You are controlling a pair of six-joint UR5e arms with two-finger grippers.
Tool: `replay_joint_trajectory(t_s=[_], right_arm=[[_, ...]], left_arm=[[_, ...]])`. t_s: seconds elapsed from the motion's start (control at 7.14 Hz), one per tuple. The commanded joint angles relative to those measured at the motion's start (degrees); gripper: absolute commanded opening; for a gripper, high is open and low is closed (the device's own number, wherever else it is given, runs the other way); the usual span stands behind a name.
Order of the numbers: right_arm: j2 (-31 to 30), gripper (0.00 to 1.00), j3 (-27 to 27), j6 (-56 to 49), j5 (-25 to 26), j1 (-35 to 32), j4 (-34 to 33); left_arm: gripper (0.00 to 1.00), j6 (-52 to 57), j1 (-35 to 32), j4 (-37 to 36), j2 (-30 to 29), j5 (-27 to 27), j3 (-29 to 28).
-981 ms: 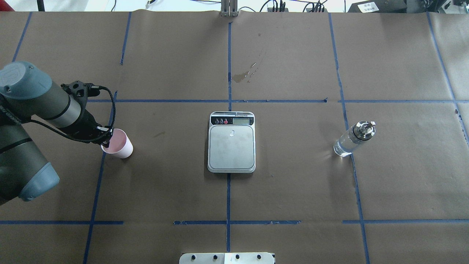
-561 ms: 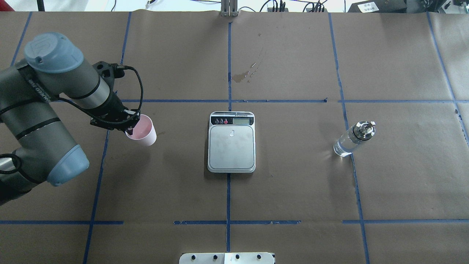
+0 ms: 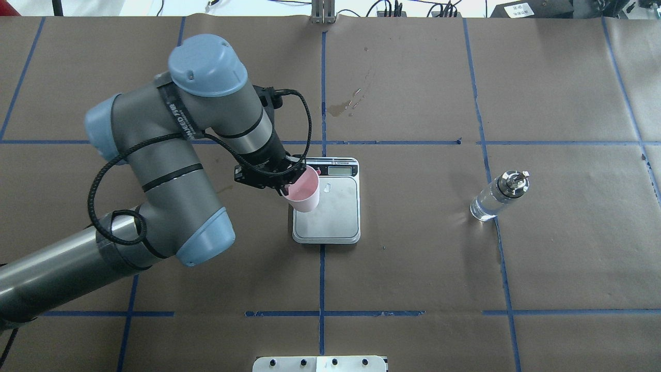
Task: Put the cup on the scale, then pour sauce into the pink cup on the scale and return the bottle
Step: 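Carry the pink cup with the left gripper onto the scale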
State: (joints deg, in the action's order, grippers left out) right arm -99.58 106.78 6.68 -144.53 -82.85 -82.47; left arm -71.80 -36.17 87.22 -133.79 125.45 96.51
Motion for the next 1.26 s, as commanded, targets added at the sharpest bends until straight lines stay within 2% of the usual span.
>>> replay_joint_trajectory(t_s=[0.0, 0.28, 0.84, 1.12], right_arm=[[0.0, 1.0, 0.79, -0.17, -1.71, 0.06, 0.12], [-0.7, 1.0, 0.89, 0.87, -1.72, 0.41, 4.93], [-0.7, 1.0, 0.88, 2.2, -1.45, 1.46, 5.13], [-0.35, 1.0, 0.97, 2.2, -0.58, 1.9, 5.04]], left_arm=[[0.0, -0.54, 2.23, 1.54, -3.67, -3.52, -4.66], [0.0, -0.45, 2.68, 2.86, -3.67, -4.77, -6.06], [0.0, -0.36, 3.91, 5.15, -3.59, -5.13, -7.3], [0.0, -0.18, 4.17, 5.15, -3.5, -7.41, -7.3]])
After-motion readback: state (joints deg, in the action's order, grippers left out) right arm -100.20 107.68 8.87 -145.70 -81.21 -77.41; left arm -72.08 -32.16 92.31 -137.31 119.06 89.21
